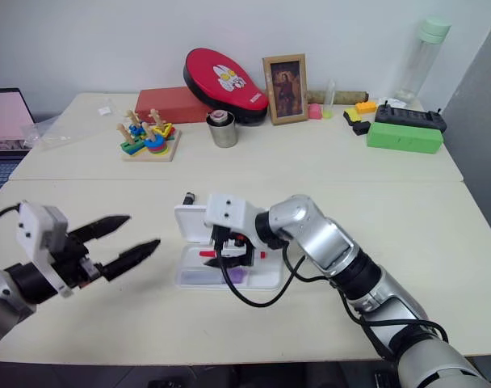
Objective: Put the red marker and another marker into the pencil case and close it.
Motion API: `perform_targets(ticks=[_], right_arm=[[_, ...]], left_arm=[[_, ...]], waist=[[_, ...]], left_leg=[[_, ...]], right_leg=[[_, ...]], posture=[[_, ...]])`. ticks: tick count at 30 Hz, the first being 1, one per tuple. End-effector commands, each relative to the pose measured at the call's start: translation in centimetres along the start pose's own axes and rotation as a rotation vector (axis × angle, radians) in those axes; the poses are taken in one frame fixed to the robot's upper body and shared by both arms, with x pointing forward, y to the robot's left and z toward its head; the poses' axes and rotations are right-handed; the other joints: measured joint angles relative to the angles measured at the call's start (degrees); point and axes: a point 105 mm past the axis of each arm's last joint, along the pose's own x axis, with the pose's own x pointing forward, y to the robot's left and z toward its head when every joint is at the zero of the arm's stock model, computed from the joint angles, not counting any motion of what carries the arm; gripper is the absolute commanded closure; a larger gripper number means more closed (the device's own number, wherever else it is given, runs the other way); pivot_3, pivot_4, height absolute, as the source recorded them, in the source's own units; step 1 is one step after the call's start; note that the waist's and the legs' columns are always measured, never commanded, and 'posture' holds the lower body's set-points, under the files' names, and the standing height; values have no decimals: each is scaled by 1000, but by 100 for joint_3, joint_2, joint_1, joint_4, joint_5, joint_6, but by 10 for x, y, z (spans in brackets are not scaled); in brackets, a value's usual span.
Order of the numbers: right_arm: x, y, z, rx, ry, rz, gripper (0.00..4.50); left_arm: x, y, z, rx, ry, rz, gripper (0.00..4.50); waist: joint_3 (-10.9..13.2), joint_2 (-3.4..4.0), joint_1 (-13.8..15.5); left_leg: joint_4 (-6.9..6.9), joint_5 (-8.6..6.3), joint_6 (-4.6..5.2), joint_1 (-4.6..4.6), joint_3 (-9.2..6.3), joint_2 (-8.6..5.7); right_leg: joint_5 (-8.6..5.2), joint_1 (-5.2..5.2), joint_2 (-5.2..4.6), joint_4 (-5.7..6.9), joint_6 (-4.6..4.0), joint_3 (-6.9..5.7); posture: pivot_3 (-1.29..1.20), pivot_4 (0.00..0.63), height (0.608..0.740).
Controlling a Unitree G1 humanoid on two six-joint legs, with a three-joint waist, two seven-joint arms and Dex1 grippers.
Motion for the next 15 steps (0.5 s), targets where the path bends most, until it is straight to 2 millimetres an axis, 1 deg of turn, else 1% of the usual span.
perform_targets(ticks=[1,3,5,6,8,11,12,13,15], right_arm=[[-17,-1,34,-104,-120,23,59],[-26,0,47,-99,-182,49,59],[-37,-3,64,-68,-269,52,59],[-42,-10,73,-45,-311,22,59],[-49,-32,82,-3,-351,-79,59],[-57,-58,84,26,-346,-211,59],[-59,-66,83,35,-336,-251,59],[-60,-71,82,40,-330,-279,59],[-62,-76,80,42,-320,-301,59]], left_arm=[[-3,16,19,-14,-95,80,0],[-2,29,23,-12,-110,142,0],[3,49,21,-4,-92,244,0],[7,60,16,5,-61,298,0],[15,81,5,13,5,388,0],[34,98,-1,-29,26,432,0],[42,103,-7,-54,45,439,0],[51,106,-12,-68,63,439,0],[69,109,-22,-91,109,423,0]], waist=[[0,0,-5],[0,0,-7],[0,0,-6],[0,0,-7],[1,2,-8],[-3,-5,-24],[-3,-6,-10],[-6,-12,-2],[-7,-13,29]], left_leg=[[0,0,0,0,0,0],[0,0,0,0,0,0],[0,0,0,1,0,0],[1,0,0,2,0,0],[2,1,-1,3,0,0],[2,2,-3,9,0,0],[2,2,-3,10,0,0],[3,3,-4,8,-2,-1],[4,4,-5,8,-3,-2]], right_leg=[[0,0,0,0,0,0],[0,-1,0,2,0,0],[0,-1,0,3,0,-1],[0,0,0,4,0,0],[0,-6,1,20,0,0],[0,-8,2,35,0,1],[0,-7,2,35,0,1],[0,-7,2,39,0,-3],[0,-8,2,42,0,-3]], posture=[[0,150,740],[0,150,740],[0,150,740],[0,150,740],[0,150,740],[0,150,740],[0,150,740],[0,150,740],[0,150,740]])
